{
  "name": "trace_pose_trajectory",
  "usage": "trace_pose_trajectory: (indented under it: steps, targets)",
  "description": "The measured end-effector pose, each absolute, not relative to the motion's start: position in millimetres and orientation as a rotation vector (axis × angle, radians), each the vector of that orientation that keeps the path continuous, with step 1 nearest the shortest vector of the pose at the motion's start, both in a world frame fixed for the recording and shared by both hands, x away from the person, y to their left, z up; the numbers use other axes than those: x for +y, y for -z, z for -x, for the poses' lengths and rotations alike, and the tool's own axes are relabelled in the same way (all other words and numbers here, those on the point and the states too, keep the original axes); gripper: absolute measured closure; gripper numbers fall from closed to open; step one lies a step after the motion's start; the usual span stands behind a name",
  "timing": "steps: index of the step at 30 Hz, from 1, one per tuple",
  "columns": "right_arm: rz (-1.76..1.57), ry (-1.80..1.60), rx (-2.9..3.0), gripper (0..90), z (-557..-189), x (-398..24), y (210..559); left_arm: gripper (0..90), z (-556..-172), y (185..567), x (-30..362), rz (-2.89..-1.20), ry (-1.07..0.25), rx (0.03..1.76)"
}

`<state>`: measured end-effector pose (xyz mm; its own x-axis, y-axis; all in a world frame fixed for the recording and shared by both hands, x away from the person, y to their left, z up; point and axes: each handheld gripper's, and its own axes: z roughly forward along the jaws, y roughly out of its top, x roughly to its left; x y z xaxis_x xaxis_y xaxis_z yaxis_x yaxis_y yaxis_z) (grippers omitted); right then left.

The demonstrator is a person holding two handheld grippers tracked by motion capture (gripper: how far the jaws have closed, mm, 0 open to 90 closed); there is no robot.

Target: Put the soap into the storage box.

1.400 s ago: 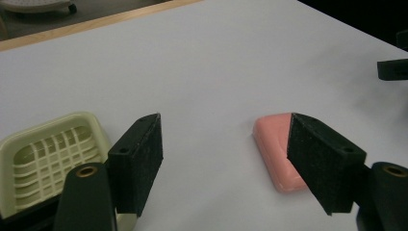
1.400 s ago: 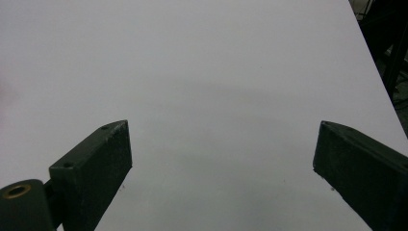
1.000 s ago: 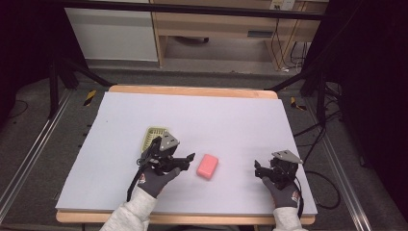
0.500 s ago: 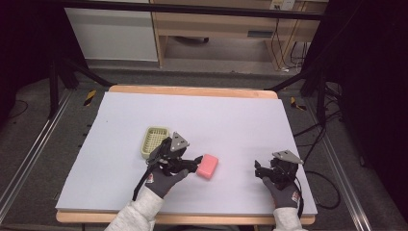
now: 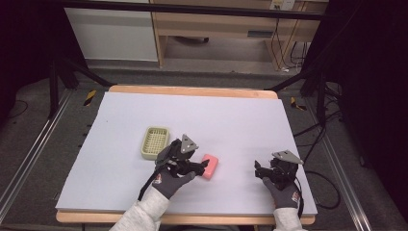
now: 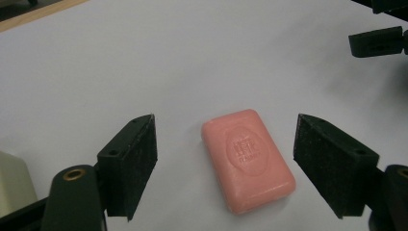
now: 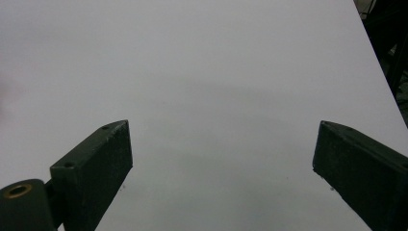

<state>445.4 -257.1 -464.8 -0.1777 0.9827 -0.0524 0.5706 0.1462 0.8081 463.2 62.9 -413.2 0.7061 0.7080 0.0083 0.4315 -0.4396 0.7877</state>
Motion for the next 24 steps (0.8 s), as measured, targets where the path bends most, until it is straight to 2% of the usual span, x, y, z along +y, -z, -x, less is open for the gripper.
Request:
trace_pose_trajectory:
  steps: [24]
  targets:
    - [-1.477, -0.868, 1.838, 6.9, -445.2, -256.1, 465.6, 21.9, -470.8, 434.5, 37.7, -2.154, -0.409, 0.867]
